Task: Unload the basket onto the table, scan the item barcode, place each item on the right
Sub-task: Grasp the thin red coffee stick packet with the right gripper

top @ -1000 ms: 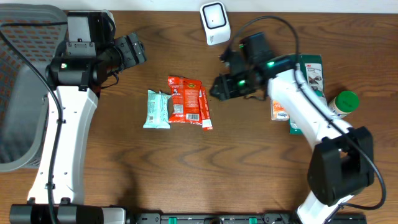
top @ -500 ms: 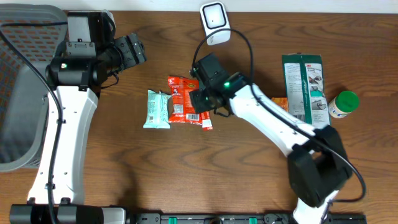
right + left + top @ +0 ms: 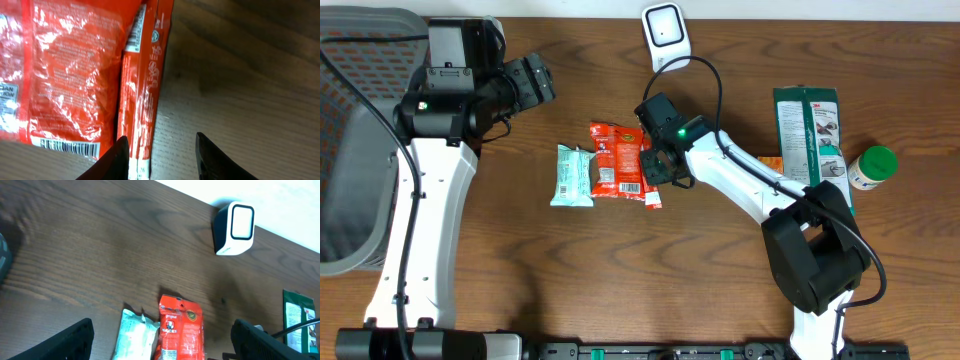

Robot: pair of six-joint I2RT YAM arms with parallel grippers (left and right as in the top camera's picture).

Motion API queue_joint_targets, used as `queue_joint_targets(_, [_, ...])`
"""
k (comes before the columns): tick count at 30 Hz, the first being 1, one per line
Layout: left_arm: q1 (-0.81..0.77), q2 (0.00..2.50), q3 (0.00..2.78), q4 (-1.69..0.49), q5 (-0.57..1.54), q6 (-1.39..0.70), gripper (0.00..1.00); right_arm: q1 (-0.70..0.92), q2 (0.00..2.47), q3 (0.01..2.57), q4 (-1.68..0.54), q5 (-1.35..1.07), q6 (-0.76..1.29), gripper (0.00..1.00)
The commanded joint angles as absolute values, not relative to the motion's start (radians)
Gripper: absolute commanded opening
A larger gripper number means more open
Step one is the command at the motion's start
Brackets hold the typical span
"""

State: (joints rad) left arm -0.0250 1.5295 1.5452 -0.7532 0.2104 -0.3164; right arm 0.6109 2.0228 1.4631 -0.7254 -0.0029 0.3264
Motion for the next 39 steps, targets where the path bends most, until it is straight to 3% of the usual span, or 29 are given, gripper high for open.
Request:
queue_joint_targets(1, [-0.022, 1.522, 1.549, -0.755, 0.208, -0.309, 0.88, 0.609, 2.062, 1.459, -0.715, 0.01, 0.323, 0.38])
queue_joint_targets(12, [-0.022, 1.522, 1.549, -0.755, 0.208, -0.309, 0.88, 0.609, 2.125, 1.459, -0.672, -0.054, 0.344, 0.35])
queue_joint_targets(18, [-0.022, 1.522, 1.549, -0.755, 0.208, -0.309, 0.88, 0.592, 2.112, 1.459, -0.728, 0.085, 0.344, 0.23])
queue_joint_targets(25, [-0.022, 1.522, 1.549, -0.755, 0.208, -0.309, 0.88, 0.528, 2.083, 1.459, -0.798, 0.118, 0.343, 0.25])
queue_joint_targets(34, [-0.022, 1.522, 1.549, -0.755, 0.208, -0.309, 0.88, 0.458, 2.004, 1.46, -0.797, -0.108, 0.23, 0.34])
queue_joint_targets(39, [-0.022, 1.522, 1.549, -0.755, 0.208, -0.309, 0.88, 0.459, 2.006, 1.46, -0.791, -0.109, 0.23, 0.33])
